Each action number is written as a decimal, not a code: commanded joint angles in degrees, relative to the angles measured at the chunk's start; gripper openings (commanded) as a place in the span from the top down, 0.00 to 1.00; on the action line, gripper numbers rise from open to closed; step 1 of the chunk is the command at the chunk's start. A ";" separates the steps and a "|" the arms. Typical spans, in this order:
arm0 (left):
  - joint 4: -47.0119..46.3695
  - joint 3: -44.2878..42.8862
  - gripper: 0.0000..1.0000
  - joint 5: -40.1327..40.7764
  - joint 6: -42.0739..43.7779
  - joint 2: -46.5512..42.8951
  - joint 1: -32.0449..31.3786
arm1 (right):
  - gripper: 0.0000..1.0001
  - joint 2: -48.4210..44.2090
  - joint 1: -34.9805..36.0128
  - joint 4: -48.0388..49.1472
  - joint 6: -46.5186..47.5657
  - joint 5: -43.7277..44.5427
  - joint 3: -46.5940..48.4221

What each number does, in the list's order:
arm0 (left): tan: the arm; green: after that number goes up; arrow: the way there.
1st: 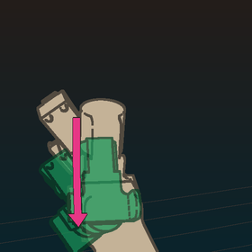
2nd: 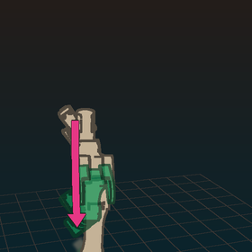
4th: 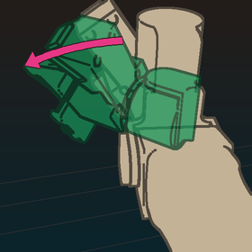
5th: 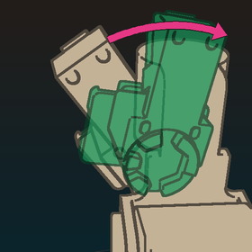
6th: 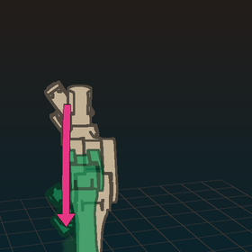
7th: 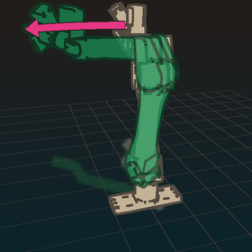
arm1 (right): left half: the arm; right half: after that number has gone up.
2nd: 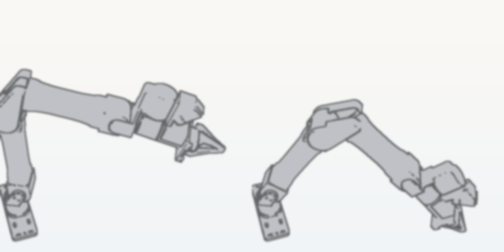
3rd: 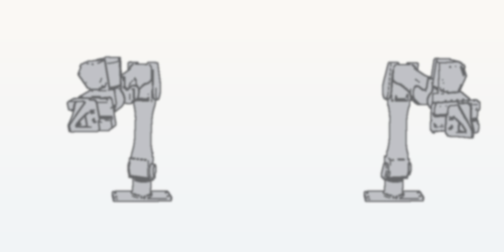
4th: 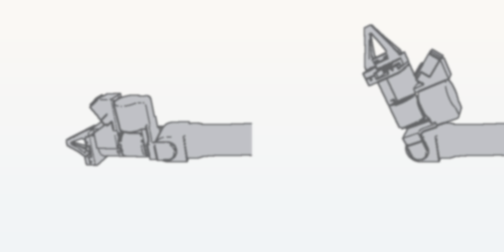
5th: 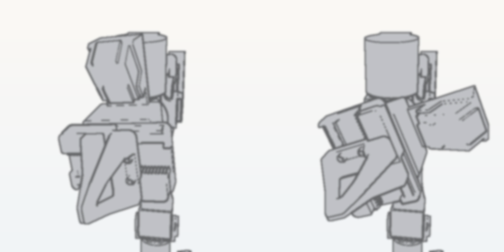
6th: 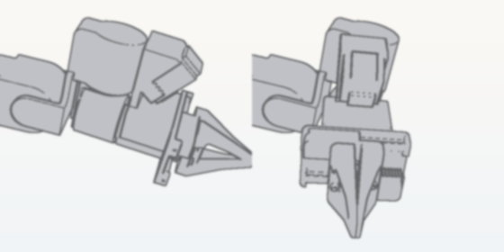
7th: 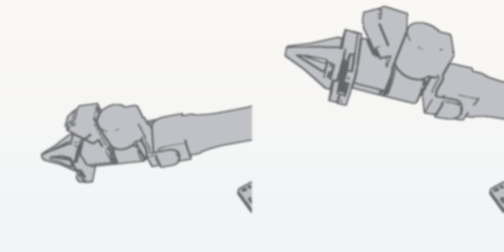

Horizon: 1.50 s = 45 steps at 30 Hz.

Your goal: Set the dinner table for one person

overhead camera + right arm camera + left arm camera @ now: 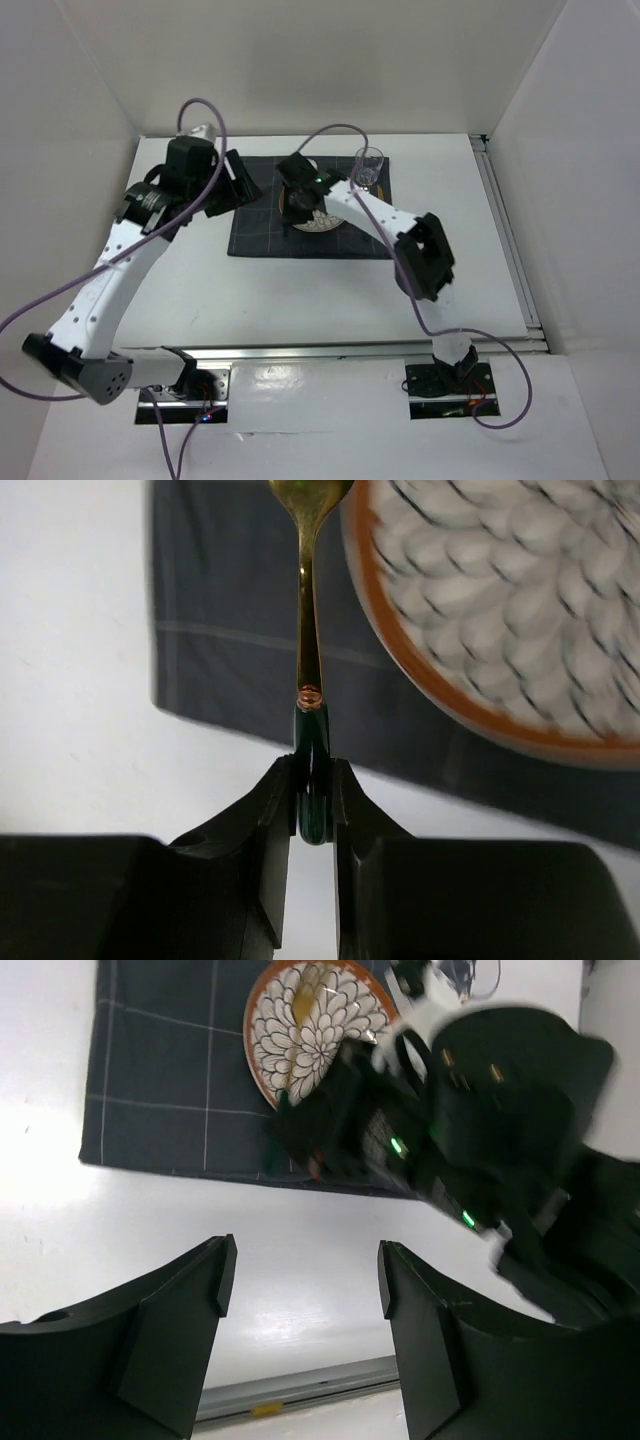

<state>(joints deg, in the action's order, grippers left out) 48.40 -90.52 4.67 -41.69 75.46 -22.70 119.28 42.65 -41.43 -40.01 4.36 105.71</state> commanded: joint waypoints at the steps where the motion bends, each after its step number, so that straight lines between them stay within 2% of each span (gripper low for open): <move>1: 0.91 4.02 0.25 5.35 -7.43 -6.89 0.55 | 1.00 9.36 0.68 2.14 4.05 -3.82 16.04; 5: -0.49 4.83 0.25 7.89 -8.58 -11.82 0.55 | 1.00 20.36 0.68 2.75 4.76 -7.00 29.94; 7: -0.50 4.83 0.25 7.90 -8.06 -12.44 0.55 | 1.00 24.23 0.07 5.03 4.76 -9.36 32.97; 10: -0.50 3.69 0.25 8.52 -6.74 -13.06 0.55 | 0.98 26.87 -1.08 9.94 3.71 -12.70 33.95; 14: 0.64 3.07 0.25 8.00 -6.12 -11.75 0.55 | 0.98 30.39 -2.22 11.20 1.78 -15.52 35.96; 17: 0.64 3.07 0.25 7.38 -5.59 -11.74 1.07 | 0.92 31.80 -2.22 13.03 1.25 -17.63 35.97; 19: 0.64 3.60 0.25 6.68 -4.98 -11.21 1.08 | 0.74 32.32 -2.22 13.57 1.25 -17.63 35.97; 21: 0.64 3.60 0.25 5.89 -4.98 -11.21 1.08 | 0.66 32.33 -2.22 14.18 1.25 -17.63 35.35; 23: 0.64 3.60 0.25 5.88 -4.27 -11.21 1.08 | 0.53 30.58 -2.22 14.80 1.25 -17.10 34.66; 25: 0.64 3.60 0.25 5.88 -4.27 -11.21 1.08 | 0.47 29.26 -2.22 16.02 1.25 -16.58 33.87; 30: 0.12 3.60 0.23 5.35 -3.67 -11.21 1.08 | 0.42 23.99 -2.22 16.03 1.86 -17.19 32.63; 33: 0.11 2.28 0.23 5.88 -3.13 -11.74 1.08 | 0.35 18.30 -2.22 13.23 3.18 -16.67 30.97; 35: 0.11 1.58 0.23 7.28 -2.25 -11.74 1.08 | 0.20 13.54 -2.22 12.43 5.45 -15.27 25.36; 37: 0.11 1.58 0.22 7.90 -1.64 -11.74 1.08 | 0.13 4.85 -2.22 10.95 7.48 -10.88 20.00; 38: 0.11 1.58 0.22 7.90 -1.12 -12.26 1.08 | 0.05 1.86 -2.22 10.06 8.79 -8.43 13.79; 40: -0.59 2.18 0.21 7.90 -0.41 -12.27 1.08 | 0.00 -7.37 -2.75 7.00 9.33 -0.26 7.00; 41: -1.20 2.80 0.21 7.90 0.29 -12.27 1.08 | 0.00 -10.27 -2.75 5.76 9.34 2.21 -0.17; 45: -1.20 3.41 0.20 8.43 1.61 -11.65 1.60 | 0.00 -27.82 -4.77 -2.67 3.90 16.61 -16.29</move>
<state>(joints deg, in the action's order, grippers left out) 49.23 -86.70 11.81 -42.92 64.31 -21.80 99.72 39.44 -34.72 -33.58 7.03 98.21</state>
